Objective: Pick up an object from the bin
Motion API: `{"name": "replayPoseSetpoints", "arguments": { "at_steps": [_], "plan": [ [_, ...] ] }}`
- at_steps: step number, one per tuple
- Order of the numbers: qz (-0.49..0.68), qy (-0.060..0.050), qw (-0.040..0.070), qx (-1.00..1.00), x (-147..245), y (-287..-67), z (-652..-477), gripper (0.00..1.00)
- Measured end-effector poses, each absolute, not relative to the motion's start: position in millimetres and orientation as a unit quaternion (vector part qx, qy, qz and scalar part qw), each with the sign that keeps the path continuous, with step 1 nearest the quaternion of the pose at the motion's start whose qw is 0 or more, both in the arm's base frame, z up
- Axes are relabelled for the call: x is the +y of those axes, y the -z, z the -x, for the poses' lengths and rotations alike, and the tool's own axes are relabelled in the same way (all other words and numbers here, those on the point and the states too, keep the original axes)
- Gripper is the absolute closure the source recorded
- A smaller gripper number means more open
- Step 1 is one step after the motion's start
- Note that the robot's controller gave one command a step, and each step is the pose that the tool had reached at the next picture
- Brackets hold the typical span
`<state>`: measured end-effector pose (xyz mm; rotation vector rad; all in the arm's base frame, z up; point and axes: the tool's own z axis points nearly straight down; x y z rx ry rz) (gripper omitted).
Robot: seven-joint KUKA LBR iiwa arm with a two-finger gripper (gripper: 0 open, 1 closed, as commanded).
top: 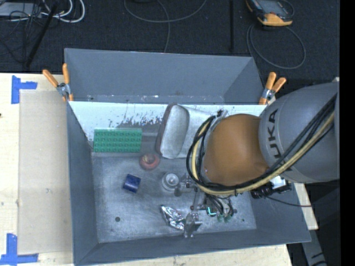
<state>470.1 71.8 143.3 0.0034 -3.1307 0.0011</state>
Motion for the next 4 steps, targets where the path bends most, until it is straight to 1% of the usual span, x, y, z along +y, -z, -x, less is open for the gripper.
{"name": "replayPoseSetpoints", "arguments": {
  "at_steps": [1, 2, 3, 4],
  "plan": [
    [-0.076, 0.000, -0.002, -0.997, 42, -173, -534.4, 0.00],
    [-0.142, 0.001, 0.001, -0.990, 51, -73, -494.0, 0.00],
    [-0.134, 0.001, -0.001, -0.991, 1, -72, -528.4, 0.00],
    [-0.134, 0.000, 0.002, -0.991, 1, -74, -527.0, 1.00]
  ]
}}
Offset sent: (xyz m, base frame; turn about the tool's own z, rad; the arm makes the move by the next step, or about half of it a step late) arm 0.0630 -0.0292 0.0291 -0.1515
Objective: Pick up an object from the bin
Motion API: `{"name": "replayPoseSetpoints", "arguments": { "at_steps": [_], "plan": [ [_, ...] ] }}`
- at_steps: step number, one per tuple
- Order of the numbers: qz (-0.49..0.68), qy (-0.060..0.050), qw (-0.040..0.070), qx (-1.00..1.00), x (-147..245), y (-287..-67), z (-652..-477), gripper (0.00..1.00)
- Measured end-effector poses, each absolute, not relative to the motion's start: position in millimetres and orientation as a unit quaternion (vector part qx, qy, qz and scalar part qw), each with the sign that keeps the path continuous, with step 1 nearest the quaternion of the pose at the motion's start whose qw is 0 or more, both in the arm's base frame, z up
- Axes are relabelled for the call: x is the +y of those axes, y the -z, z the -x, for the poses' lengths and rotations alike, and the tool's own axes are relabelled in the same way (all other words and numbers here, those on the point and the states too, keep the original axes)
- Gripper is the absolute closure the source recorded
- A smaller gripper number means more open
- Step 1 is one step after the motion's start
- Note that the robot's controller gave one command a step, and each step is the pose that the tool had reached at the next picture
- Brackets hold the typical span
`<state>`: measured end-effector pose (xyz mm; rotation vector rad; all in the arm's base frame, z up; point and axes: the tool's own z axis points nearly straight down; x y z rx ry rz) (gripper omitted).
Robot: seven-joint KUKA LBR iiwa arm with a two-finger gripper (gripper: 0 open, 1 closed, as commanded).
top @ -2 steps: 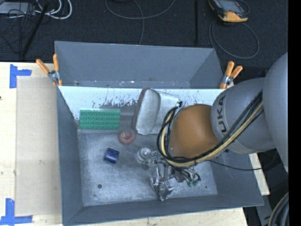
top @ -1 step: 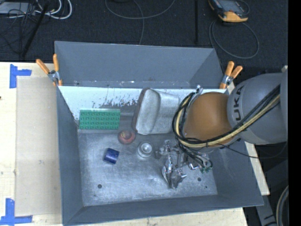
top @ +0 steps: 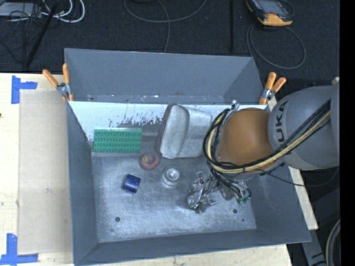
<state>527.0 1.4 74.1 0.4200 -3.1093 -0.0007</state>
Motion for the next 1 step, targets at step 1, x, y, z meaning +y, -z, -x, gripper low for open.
{"name": "replayPoseSetpoints", "arguments": {
  "at_steps": [1],
  "plan": [
    [-0.215, -0.001, -0.004, -0.977, 15.8, -254.9, -523.7, 1.00]
  ]
}}
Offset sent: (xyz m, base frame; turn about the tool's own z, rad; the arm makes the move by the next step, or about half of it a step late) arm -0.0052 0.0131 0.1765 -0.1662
